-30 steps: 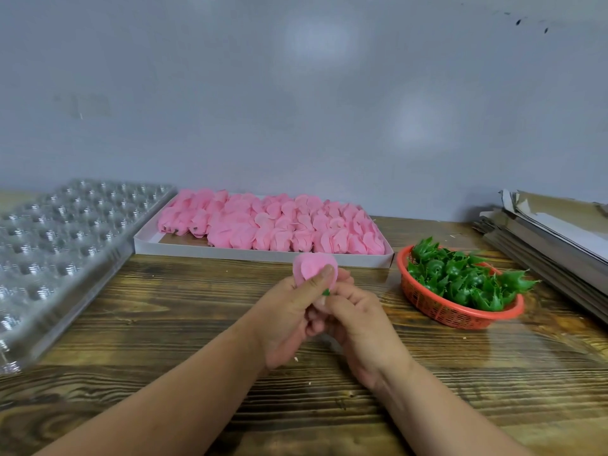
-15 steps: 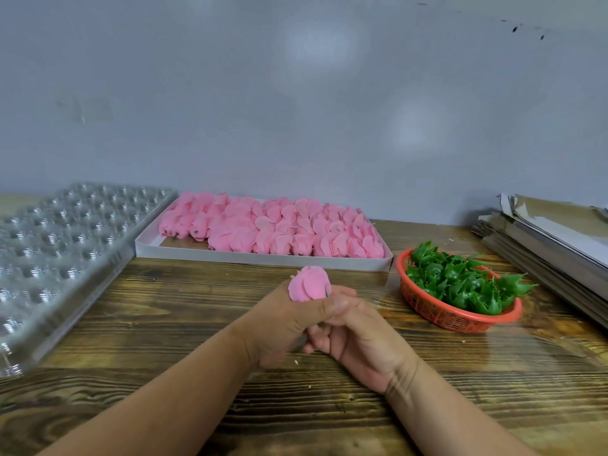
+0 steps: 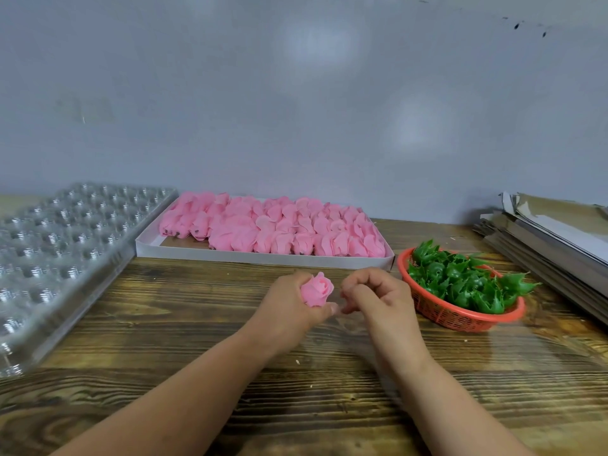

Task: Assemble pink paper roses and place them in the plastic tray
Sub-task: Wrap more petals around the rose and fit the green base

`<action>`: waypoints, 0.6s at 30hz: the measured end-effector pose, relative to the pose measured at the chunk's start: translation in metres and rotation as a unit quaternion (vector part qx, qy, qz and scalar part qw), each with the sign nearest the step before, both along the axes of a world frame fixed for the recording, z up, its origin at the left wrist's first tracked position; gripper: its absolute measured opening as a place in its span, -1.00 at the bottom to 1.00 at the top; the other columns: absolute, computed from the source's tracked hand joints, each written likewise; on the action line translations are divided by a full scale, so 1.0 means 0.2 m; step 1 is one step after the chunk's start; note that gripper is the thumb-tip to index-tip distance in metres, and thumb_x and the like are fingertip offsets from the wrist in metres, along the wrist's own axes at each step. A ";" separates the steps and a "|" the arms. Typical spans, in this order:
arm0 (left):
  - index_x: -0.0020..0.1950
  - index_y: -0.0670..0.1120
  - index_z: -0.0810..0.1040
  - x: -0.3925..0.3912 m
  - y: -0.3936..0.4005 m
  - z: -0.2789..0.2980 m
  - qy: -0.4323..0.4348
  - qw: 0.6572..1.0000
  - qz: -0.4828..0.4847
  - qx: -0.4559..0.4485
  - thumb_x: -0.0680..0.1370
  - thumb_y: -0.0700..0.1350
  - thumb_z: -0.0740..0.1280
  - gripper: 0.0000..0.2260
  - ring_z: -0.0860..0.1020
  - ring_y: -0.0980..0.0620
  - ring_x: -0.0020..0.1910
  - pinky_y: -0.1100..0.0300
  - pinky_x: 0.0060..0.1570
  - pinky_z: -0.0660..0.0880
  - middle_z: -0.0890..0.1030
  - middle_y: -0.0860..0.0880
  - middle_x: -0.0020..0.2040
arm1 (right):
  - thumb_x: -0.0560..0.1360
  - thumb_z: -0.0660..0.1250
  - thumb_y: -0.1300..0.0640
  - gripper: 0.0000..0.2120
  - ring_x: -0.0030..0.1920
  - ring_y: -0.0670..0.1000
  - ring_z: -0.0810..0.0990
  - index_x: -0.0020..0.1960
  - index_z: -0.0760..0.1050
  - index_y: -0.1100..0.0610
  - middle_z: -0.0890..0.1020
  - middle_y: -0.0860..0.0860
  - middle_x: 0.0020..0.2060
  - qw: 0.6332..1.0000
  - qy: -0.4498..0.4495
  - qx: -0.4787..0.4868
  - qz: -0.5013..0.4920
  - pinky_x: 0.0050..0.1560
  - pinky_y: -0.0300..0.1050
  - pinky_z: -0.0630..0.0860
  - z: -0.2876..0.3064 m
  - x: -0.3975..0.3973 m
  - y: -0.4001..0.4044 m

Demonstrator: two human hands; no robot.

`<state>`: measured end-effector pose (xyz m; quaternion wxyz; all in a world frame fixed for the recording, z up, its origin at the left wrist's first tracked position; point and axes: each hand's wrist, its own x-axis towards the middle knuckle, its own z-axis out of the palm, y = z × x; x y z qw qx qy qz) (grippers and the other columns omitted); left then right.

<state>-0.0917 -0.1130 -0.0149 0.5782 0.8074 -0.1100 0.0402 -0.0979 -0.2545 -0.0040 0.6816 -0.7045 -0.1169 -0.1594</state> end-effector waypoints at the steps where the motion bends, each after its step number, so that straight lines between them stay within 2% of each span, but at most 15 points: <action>1: -0.23 0.00 0.47 0.00 0.00 0.00 -0.005 1.000 0.001 -0.001 0.42 -0.16 0.51 -0.78 0.38 0.15 -0.34 0.40 -0.35 0.32 0.45 0.09 -0.33 | 0.36 0.35 0.31 -0.88 -0.42 -0.10 0.48 -0.35 0.51 0.21 0.53 -0.03 -0.47 1.000 0.007 0.017 0.023 -0.39 -0.21 0.46 0.01 -0.01 0.00; 4: -0.09 -0.05 0.53 0.00 -0.01 -0.01 -0.005 1.000 0.002 0.013 0.40 -0.16 0.53 -0.79 0.47 0.11 -0.26 0.28 -0.25 0.39 0.56 0.00 -0.22 | 0.41 0.41 0.25 -0.75 -0.47 -0.10 0.44 -0.43 0.52 0.12 0.49 -0.02 -0.51 0.998 0.025 0.029 0.056 -0.43 -0.27 0.42 0.00 -0.01 0.02; 7: -0.14 0.06 0.49 0.01 -0.02 -0.02 -0.025 0.999 0.012 0.037 0.42 -0.18 0.50 -0.77 0.49 0.16 -0.28 0.39 -0.30 0.37 0.56 0.06 -0.22 | 0.45 0.36 0.28 -0.66 -0.48 -0.10 0.41 -0.48 0.49 0.09 0.47 -0.01 -0.55 0.997 0.039 0.010 0.066 -0.41 -0.29 0.38 0.00 -0.01 0.03; 11: -0.16 0.07 0.44 0.01 -0.03 -0.03 -0.045 0.997 0.014 0.058 0.41 -0.19 0.50 -0.74 0.46 0.17 -0.29 0.39 -0.35 0.34 0.52 0.10 -0.24 | 0.46 0.27 0.36 -0.73 -0.51 -0.10 0.40 -0.40 0.52 0.22 0.46 0.04 -0.56 0.996 0.052 0.021 0.068 -0.45 -0.33 0.35 0.00 -0.01 0.03; 14: -0.14 0.02 0.46 0.01 -0.03 -0.03 -0.045 0.997 0.001 0.057 0.43 -0.21 0.47 -0.77 0.45 0.14 -0.28 0.34 -0.32 0.36 0.52 0.08 -0.24 | 0.46 0.25 0.37 -0.73 -0.51 -0.09 0.40 -0.38 0.54 0.21 0.45 0.07 -0.55 0.995 0.068 0.034 0.071 -0.45 -0.32 0.34 0.00 0.00 0.02; 18: -0.19 0.03 0.45 0.00 -0.03 -0.02 -0.037 0.999 -0.003 0.019 0.42 -0.26 0.46 -0.76 0.39 0.21 -0.38 0.39 -0.39 0.32 0.49 0.09 -0.30 | 0.46 0.28 0.36 -0.78 -0.51 -0.11 0.39 -0.34 0.55 0.21 0.46 0.04 -0.55 0.987 0.091 0.060 0.114 -0.49 -0.35 0.32 0.00 0.00 0.00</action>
